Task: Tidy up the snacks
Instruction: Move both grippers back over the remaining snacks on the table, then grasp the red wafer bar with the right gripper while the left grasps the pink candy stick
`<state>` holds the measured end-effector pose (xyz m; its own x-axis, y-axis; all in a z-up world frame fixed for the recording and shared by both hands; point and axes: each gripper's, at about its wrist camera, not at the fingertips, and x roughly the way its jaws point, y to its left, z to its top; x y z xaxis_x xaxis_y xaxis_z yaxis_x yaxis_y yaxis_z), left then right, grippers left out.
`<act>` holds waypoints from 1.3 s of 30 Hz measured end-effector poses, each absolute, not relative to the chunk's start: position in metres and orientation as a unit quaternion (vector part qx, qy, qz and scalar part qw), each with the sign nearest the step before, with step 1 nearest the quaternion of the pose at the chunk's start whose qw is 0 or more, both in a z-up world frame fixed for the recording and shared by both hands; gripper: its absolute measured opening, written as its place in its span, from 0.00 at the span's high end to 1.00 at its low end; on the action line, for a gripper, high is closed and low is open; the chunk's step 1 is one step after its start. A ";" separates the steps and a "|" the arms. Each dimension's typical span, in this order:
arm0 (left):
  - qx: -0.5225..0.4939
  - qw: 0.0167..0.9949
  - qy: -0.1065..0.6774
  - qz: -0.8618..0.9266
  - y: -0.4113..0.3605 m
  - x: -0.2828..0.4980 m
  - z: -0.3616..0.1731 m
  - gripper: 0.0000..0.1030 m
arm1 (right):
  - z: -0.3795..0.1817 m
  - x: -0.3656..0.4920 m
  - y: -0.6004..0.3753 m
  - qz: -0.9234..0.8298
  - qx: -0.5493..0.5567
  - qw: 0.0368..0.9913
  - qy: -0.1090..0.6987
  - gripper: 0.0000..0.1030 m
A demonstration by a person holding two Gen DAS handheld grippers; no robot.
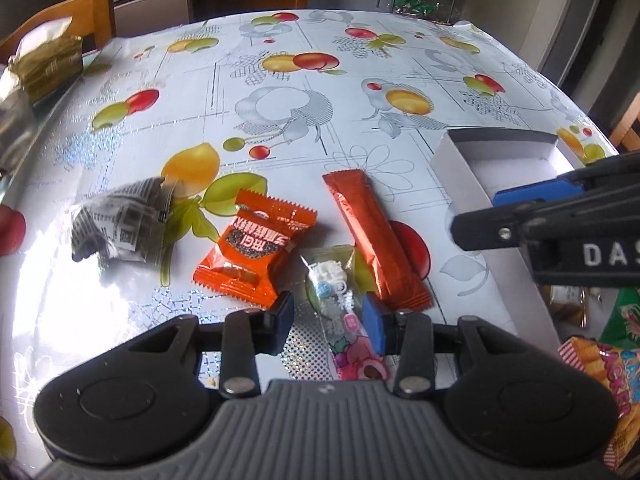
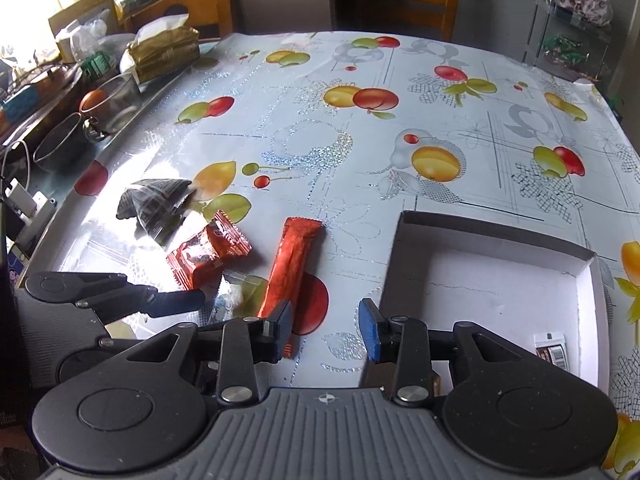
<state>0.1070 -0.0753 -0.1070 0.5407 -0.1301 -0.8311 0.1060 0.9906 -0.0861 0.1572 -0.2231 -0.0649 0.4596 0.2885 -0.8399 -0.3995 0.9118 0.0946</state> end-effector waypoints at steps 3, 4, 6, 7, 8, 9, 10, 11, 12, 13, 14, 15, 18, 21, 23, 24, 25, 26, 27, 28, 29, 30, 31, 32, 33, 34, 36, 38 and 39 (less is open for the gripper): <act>-0.012 0.879 0.471 -0.072 -0.075 0.108 -0.108 0.64 | -0.069 0.164 -0.215 0.205 -0.061 0.850 0.482 0.62; -0.012 0.880 0.470 -0.074 -0.074 0.108 -0.108 0.64 | -0.071 0.166 -0.212 0.207 -0.062 0.848 0.483 0.62; -0.009 0.880 0.468 -0.079 -0.075 0.108 -0.109 0.64 | -0.073 0.169 -0.207 0.209 -0.065 0.847 0.484 0.59; -0.006 0.880 0.467 -0.081 -0.075 0.108 -0.109 0.64 | -0.075 0.171 -0.204 0.210 -0.066 0.847 0.484 0.57; -0.002 0.880 0.466 -0.085 -0.076 0.107 -0.109 0.64 | -0.076 0.173 -0.202 0.210 -0.065 0.846 0.485 0.57; 0.004 0.880 0.466 -0.089 -0.077 0.107 -0.109 0.64 | -0.079 0.175 -0.200 0.210 -0.064 0.845 0.487 0.57; 0.006 0.880 0.465 -0.094 -0.077 0.107 -0.109 0.64 | -0.080 0.177 -0.198 0.209 -0.064 0.845 0.488 0.57; 0.006 0.880 0.464 -0.097 -0.077 0.106 -0.109 0.64 | -0.082 0.179 -0.196 0.209 -0.063 0.844 0.489 0.57; 0.006 0.880 0.464 -0.100 -0.076 0.106 -0.109 0.65 | -0.084 0.181 -0.195 0.209 -0.062 0.844 0.490 0.56; 0.004 0.880 0.463 -0.101 -0.075 0.105 -0.109 0.67 | -0.085 0.183 -0.193 0.209 -0.063 0.844 0.491 0.56; 0.003 0.880 0.463 -0.102 -0.073 0.105 -0.109 0.71 | -0.087 0.185 -0.191 0.207 -0.064 0.843 0.492 0.56; 0.000 0.880 0.464 -0.103 -0.071 0.105 -0.109 0.74 | -0.090 0.187 -0.190 0.205 -0.064 0.843 0.494 0.55; -0.015 0.879 0.465 -0.102 -0.062 0.105 -0.110 0.78 | -0.096 0.191 -0.185 0.204 -0.066 0.841 0.497 0.51; -0.015 0.879 0.465 -0.103 -0.058 0.103 -0.109 0.80 | -0.099 0.192 -0.178 0.210 -0.074 0.838 0.499 0.51; -0.012 0.879 0.465 -0.105 -0.057 0.103 -0.109 0.80 | -0.102 0.191 -0.174 0.211 -0.080 0.836 0.500 0.51; -0.011 0.879 0.465 -0.106 -0.057 0.103 -0.109 0.81 | -0.104 0.191 -0.172 0.212 -0.084 0.835 0.501 0.51; -0.010 0.879 0.465 -0.107 -0.056 0.102 -0.109 0.81 | -0.104 0.191 -0.170 0.211 -0.088 0.835 0.501 0.50; -0.009 0.879 0.465 -0.108 -0.056 0.102 -0.109 0.82 | -0.106 0.191 -0.169 0.210 -0.092 0.835 0.501 0.49; -0.008 0.879 0.465 -0.109 -0.055 0.102 -0.109 0.82 | -0.107 0.191 -0.168 0.207 -0.096 0.835 0.501 0.48; -0.007 0.879 0.465 -0.110 -0.055 0.101 -0.109 0.82 | -0.108 0.191 -0.167 0.205 -0.099 0.835 0.501 0.47; -0.006 0.878 0.465 -0.111 -0.055 0.101 -0.109 0.83 | -0.110 0.191 -0.167 0.204 -0.102 0.834 0.503 0.47; -0.004 0.878 0.465 -0.113 -0.055 0.100 -0.109 0.84 | -0.111 0.191 -0.167 0.204 -0.105 0.833 0.504 0.47; -0.003 0.878 0.465 -0.113 -0.054 0.099 -0.109 0.84 | -0.112 0.190 -0.166 0.204 -0.109 0.834 0.501 0.47; -0.003 0.878 0.465 -0.114 -0.054 0.098 -0.109 0.85 | -0.113 0.189 -0.165 0.205 -0.114 0.835 0.498 0.47; -0.003 0.878 0.465 -0.113 -0.054 0.098 -0.109 0.85 | -0.113 0.188 -0.164 0.207 -0.118 0.835 0.496 0.47; -0.002 0.878 0.465 -0.113 -0.053 0.097 -0.109 0.85 | -0.113 0.186 -0.163 0.208 -0.123 0.836 0.493 0.47; -0.001 0.878 0.466 -0.114 -0.053 0.095 -0.108 0.87 | -0.114 0.184 -0.162 0.211 -0.128 0.837 0.487 0.48; -0.002 0.877 0.467 -0.114 -0.053 0.093 -0.108 0.87 | -0.113 0.183 -0.161 0.217 -0.130 0.838 0.484 0.54; -0.002 0.877 0.467 -0.114 -0.053 0.093 -0.107 0.88 | -0.112 0.182 -0.161 0.221 -0.131 0.838 0.482 0.61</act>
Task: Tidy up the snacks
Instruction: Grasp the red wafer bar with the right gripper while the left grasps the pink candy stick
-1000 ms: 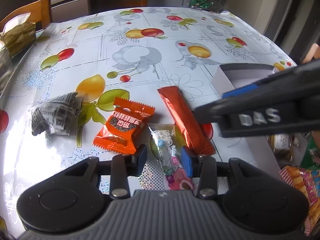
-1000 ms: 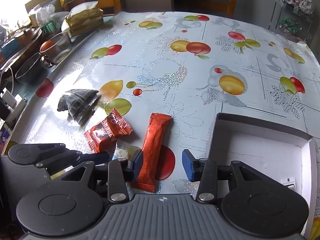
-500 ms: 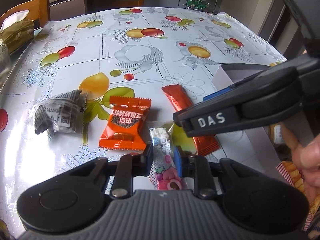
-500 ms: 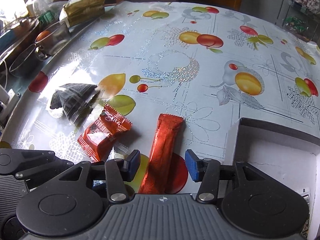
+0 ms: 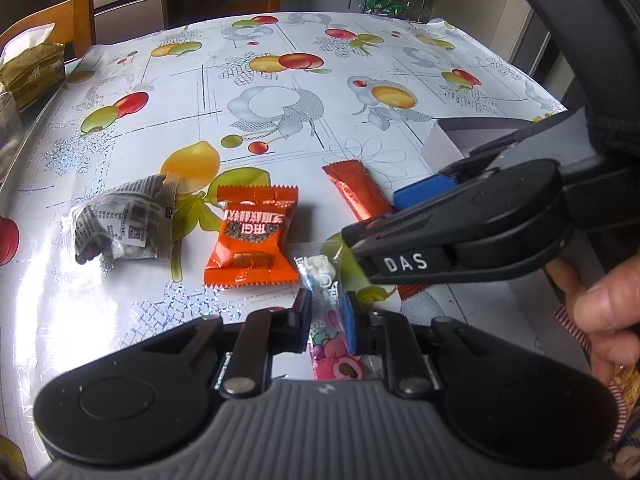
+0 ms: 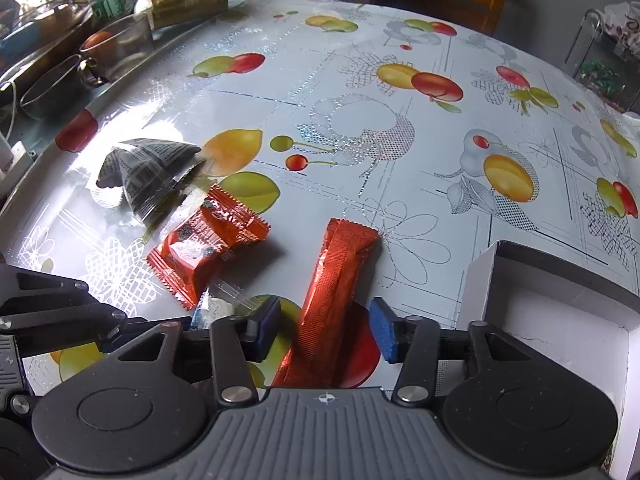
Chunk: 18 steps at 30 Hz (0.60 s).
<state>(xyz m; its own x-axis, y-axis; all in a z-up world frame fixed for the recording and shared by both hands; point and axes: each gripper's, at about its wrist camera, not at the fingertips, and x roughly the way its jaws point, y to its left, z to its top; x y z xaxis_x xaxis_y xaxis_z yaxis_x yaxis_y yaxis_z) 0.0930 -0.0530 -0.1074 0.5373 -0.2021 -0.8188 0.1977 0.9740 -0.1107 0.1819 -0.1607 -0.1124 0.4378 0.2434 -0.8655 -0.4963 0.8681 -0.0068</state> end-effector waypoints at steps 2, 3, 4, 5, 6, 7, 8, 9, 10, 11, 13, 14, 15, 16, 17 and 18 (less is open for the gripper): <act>-0.002 0.876 0.468 -0.115 -0.053 0.092 -0.107 0.89 | -0.111 0.180 -0.160 0.224 -0.133 0.838 0.480 0.71; -0.002 0.876 0.469 -0.115 -0.054 0.091 -0.107 0.90 | -0.111 0.180 -0.160 0.226 -0.131 0.837 0.480 0.75; -0.002 0.876 0.469 -0.116 -0.054 0.091 -0.106 0.90 | -0.110 0.180 -0.160 0.226 -0.129 0.837 0.482 0.76; -0.002 0.875 0.469 -0.116 -0.054 0.090 -0.106 0.91 | -0.110 0.180 -0.161 0.227 -0.126 0.836 0.483 0.76; -0.002 0.875 0.469 -0.117 -0.054 0.090 -0.105 0.92 | -0.110 0.180 -0.162 0.226 -0.123 0.836 0.484 0.76; -0.002 0.875 0.470 -0.119 -0.054 0.089 -0.105 0.93 | -0.110 0.179 -0.163 0.226 -0.118 0.836 0.486 0.77; -0.001 0.875 0.469 -0.119 -0.055 0.088 -0.104 0.93 | -0.110 0.179 -0.165 0.225 -0.115 0.836 0.488 0.77; -0.001 0.875 0.469 -0.120 -0.055 0.087 -0.104 0.94 | -0.109 0.179 -0.166 0.223 -0.111 0.835 0.490 0.77; -0.001 0.875 0.469 -0.120 -0.055 0.086 -0.103 0.94 | -0.109 0.178 -0.167 0.222 -0.106 0.835 0.492 0.77; 0.000 0.876 0.468 -0.119 -0.055 0.085 -0.102 0.94 | -0.108 0.178 -0.169 0.221 -0.102 0.835 0.493 0.77; 0.000 0.877 0.466 -0.118 -0.056 0.084 -0.100 0.94 | -0.106 0.175 -0.171 0.221 -0.095 0.837 0.492 0.77; 0.000 0.877 0.465 -0.119 -0.056 0.083 -0.098 0.94 | -0.104 0.174 -0.172 0.221 -0.092 0.838 0.491 0.77; 0.000 0.878 0.464 -0.119 -0.057 0.083 -0.097 0.94 | -0.102 0.173 -0.173 0.221 -0.090 0.838 0.490 0.77; 0.001 0.879 0.462 -0.119 -0.057 0.082 -0.096 0.94 | -0.099 0.172 -0.173 0.222 -0.088 0.839 0.489 0.77; 0.001 0.879 0.461 -0.120 -0.058 0.081 -0.095 0.94 | -0.097 0.171 -0.174 0.223 -0.086 0.841 0.486 0.77; 0.002 0.880 0.459 -0.120 -0.059 0.081 -0.093 0.94 | -0.094 0.170 -0.174 0.223 -0.085 0.842 0.484 0.77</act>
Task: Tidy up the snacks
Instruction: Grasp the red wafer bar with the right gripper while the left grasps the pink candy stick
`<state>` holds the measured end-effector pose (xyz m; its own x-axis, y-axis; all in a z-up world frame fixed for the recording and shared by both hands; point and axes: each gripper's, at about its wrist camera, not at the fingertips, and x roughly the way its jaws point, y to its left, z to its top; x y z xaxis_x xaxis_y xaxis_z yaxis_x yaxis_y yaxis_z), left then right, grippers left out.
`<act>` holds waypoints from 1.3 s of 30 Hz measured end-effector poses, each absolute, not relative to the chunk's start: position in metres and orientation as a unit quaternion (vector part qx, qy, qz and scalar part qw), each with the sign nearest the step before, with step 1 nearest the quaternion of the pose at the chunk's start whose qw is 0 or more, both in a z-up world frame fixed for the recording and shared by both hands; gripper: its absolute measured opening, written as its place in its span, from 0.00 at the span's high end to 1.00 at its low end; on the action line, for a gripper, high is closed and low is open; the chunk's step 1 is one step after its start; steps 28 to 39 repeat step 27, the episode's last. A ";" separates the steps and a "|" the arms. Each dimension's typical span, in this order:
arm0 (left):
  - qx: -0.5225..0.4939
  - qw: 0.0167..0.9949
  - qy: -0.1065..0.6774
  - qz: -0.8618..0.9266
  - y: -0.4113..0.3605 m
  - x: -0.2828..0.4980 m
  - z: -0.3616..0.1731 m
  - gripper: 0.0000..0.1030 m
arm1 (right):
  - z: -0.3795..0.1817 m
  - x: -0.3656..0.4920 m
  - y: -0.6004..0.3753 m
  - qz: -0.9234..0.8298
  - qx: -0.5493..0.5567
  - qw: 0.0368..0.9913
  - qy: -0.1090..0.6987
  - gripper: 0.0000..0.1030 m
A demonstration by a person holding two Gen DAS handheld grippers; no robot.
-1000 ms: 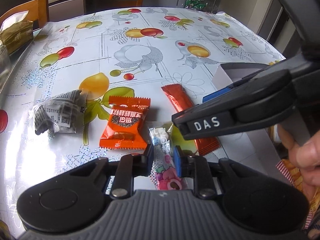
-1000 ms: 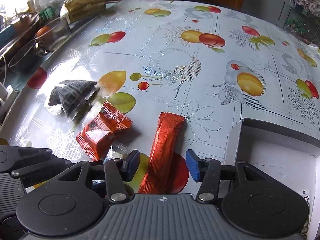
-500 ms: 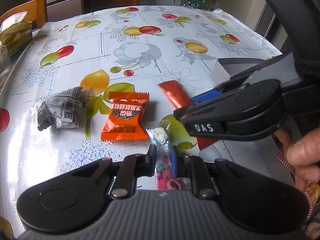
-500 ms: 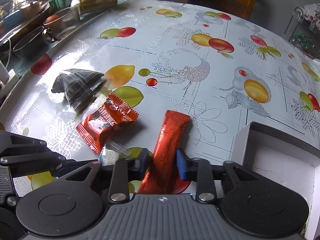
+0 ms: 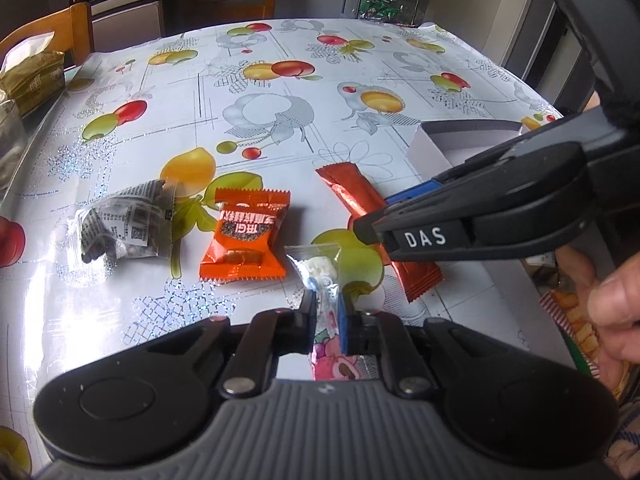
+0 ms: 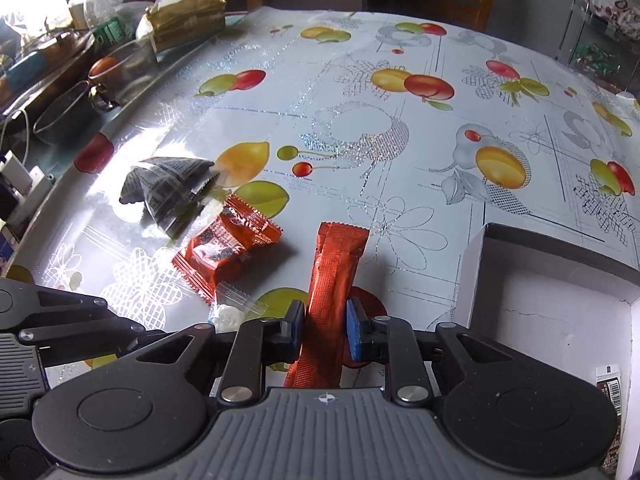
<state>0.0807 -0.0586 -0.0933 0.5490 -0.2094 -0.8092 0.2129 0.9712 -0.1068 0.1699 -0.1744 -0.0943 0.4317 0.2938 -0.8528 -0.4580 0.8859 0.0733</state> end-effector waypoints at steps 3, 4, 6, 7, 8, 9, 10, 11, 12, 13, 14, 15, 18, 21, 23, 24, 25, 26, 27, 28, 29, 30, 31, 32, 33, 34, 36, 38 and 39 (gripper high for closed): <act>0.003 0.883 0.454 -0.119 -0.060 0.079 -0.089 0.94 | -0.086 0.166 -0.178 0.224 -0.080 0.846 0.477 0.77; 0.004 0.884 0.453 -0.118 -0.060 0.078 -0.087 0.94 | -0.084 0.165 -0.179 0.223 -0.078 0.848 0.474 0.77; 0.003 0.885 0.450 -0.116 -0.060 0.078 -0.084 0.94 | -0.079 0.163 -0.181 0.222 -0.074 0.851 0.471 0.77; 0.003 0.886 0.449 -0.116 -0.060 0.077 -0.083 0.94 | -0.077 0.162 -0.183 0.222 -0.073 0.852 0.468 0.77; 0.003 0.887 0.447 -0.115 -0.061 0.077 -0.081 0.94 | -0.075 0.160 -0.184 0.222 -0.072 0.853 0.466 0.77; 0.003 0.888 0.446 -0.114 -0.061 0.076 -0.079 0.94 | -0.073 0.159 -0.186 0.221 -0.070 0.855 0.464 0.77; 0.003 0.889 0.444 -0.114 -0.061 0.076 -0.078 0.94 | -0.071 0.157 -0.187 0.220 -0.068 0.857 0.461 0.77; 0.003 0.889 0.443 -0.114 -0.061 0.076 -0.076 0.94 | -0.068 0.156 -0.189 0.220 -0.066 0.858 0.459 0.77; 0.003 0.890 0.441 -0.114 -0.062 0.075 -0.074 0.94 | -0.066 0.154 -0.190 0.219 -0.064 0.860 0.457 0.77; 0.004 0.891 0.440 -0.115 -0.063 0.075 -0.073 0.94 | -0.064 0.153 -0.191 0.219 -0.063 0.861 0.454 0.77; 0.005 0.891 0.438 -0.116 -0.064 0.074 -0.071 0.94 | -0.062 0.151 -0.193 0.218 -0.061 0.863 0.452 0.77; 0.007 0.892 0.437 -0.117 -0.065 0.073 -0.070 0.94 | -0.060 0.150 -0.194 0.218 -0.060 0.864 0.450 0.77; 0.009 0.893 0.434 -0.119 -0.068 0.071 -0.068 0.94 | -0.056 0.147 -0.198 0.215 -0.056 0.867 0.445 0.77; 0.012 0.894 0.432 -0.120 -0.070 0.069 -0.065 0.94 | -0.053 0.143 -0.202 0.213 -0.054 0.870 0.441 0.77; 0.012 0.894 0.431 -0.119 -0.071 0.068 -0.063 0.94 | -0.051 0.140 -0.204 0.211 -0.052 0.872 0.439 0.77; 0.012 0.894 0.431 -0.118 -0.071 0.067 -0.062 0.94 | -0.050 0.139 -0.205 0.211 -0.052 0.873 0.437 0.77; 0.011 0.895 0.431 -0.118 -0.072 0.067 -0.061 0.94 | -0.049 0.137 -0.206 0.210 -0.051 0.874 0.436 0.77; 0.011 0.895 0.430 -0.117 -0.072 0.067 -0.060 0.94 | -0.048 0.136 -0.207 0.209 -0.050 0.875 0.435 0.77; 0.011 0.895 0.429 -0.118 -0.073 0.067 -0.059 0.94 | -0.047 0.135 -0.208 0.208 -0.049 0.876 0.433 0.77; 0.011 0.895 0.429 -0.118 -0.073 0.067 -0.059 0.94 | -0.047 0.135 -0.208 0.208 -0.049 0.876 0.433 0.77; 0.011 0.895 0.429 -0.118 -0.073 0.067 -0.059 0.94 | -0.047 0.135 -0.208 0.208 -0.049 0.876 0.433 0.77; 0.011 0.895 0.429 -0.118 -0.073 0.067 -0.059 0.94 | -0.047 0.135 -0.208 0.208 -0.049 0.876 0.433 0.77; 0.011 0.895 0.429 -0.118 -0.073 0.067 -0.059 0.94 | -0.047 0.135 -0.208 0.208 -0.049 0.876 0.433 0.77; 0.011 0.895 0.429 -0.118 -0.073 0.067 -0.059 0.94 | -0.047 0.135 -0.208 0.208 -0.049 0.876 0.433 0.77; 0.011 0.895 0.429 -0.118 -0.073 0.067 -0.059 0.94 | -0.047 0.135 -0.208 0.208 -0.049 0.876 0.433 0.77; 0.011 0.895 0.429 -0.118 -0.073 0.067 -0.059 0.94 | -0.047 0.135 -0.208 0.208 -0.049 0.876 0.433 0.77; 0.011 0.895 0.429 -0.118 -0.073 0.067 -0.059 0.94 | -0.047 0.135 -0.208 0.208 -0.049 0.876 0.433 0.77; 0.011 0.895 0.429 -0.118 -0.073 0.067 -0.059 0.94 | -0.047 0.135 -0.208 0.208 -0.049 0.876 0.433 0.77; 0.011 0.895 0.429 -0.118 -0.073 0.067 -0.059 0.94 | -0.047 0.135 -0.208 0.208 -0.049 0.876 0.433 0.77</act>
